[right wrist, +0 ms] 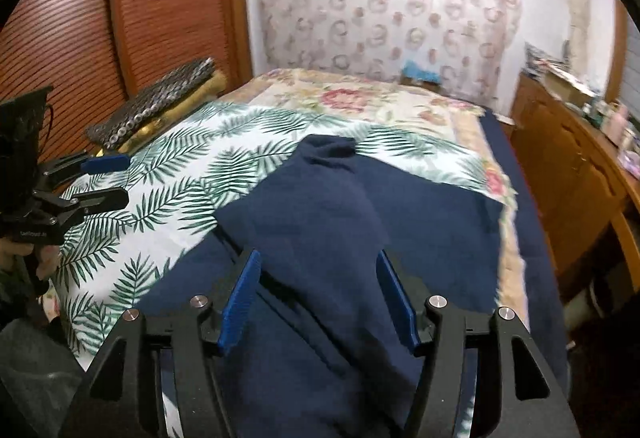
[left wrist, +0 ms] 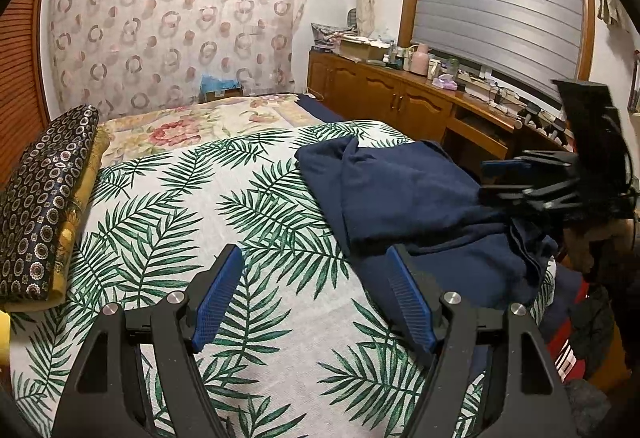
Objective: Fold small clothes
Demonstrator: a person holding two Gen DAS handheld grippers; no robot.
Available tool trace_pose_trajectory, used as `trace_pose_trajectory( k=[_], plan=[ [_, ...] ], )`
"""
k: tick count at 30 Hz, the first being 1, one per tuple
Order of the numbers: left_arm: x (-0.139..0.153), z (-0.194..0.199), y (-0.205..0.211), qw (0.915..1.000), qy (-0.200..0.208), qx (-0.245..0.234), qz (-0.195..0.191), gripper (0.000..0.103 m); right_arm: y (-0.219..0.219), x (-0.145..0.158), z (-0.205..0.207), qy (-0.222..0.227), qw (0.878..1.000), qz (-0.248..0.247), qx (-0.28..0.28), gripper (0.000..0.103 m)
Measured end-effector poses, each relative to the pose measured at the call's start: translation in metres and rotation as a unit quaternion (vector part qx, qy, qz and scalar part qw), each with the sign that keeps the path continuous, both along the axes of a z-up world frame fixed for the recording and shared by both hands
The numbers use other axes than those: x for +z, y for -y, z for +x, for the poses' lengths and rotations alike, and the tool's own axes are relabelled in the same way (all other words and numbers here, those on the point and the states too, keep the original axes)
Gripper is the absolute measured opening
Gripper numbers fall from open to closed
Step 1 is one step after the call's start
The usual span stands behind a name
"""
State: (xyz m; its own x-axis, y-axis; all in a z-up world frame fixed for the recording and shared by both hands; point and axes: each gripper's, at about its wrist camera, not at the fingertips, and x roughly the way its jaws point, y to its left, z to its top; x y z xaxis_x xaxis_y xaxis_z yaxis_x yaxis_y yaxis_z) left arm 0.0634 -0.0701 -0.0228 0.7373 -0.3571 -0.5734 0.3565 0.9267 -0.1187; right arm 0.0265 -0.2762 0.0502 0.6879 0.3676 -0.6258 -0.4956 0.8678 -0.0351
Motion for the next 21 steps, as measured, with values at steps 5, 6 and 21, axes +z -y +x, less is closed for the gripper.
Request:
trace_pose_trajectory(
  k=[5,6,21],
  plan=[
    [-0.001,0.0,-0.005,1.0,0.0,0.007,-0.002,0.075,-0.026,-0.006,0.022,-0.018,0.999,-0.016,0.042,0.062],
    [-0.001,0.0,-0.006,1.0,0.0,0.008,-0.002,0.075,-0.03,-0.006,0.027,-0.022,0.998,-0.02,0.049,0.062],
    [-0.007,0.002,-0.013,0.9999,-0.008,0.011,-0.005,0.075,-0.072,-0.043,0.075,-0.077,0.99,-0.07,0.09,0.052]
  ],
)
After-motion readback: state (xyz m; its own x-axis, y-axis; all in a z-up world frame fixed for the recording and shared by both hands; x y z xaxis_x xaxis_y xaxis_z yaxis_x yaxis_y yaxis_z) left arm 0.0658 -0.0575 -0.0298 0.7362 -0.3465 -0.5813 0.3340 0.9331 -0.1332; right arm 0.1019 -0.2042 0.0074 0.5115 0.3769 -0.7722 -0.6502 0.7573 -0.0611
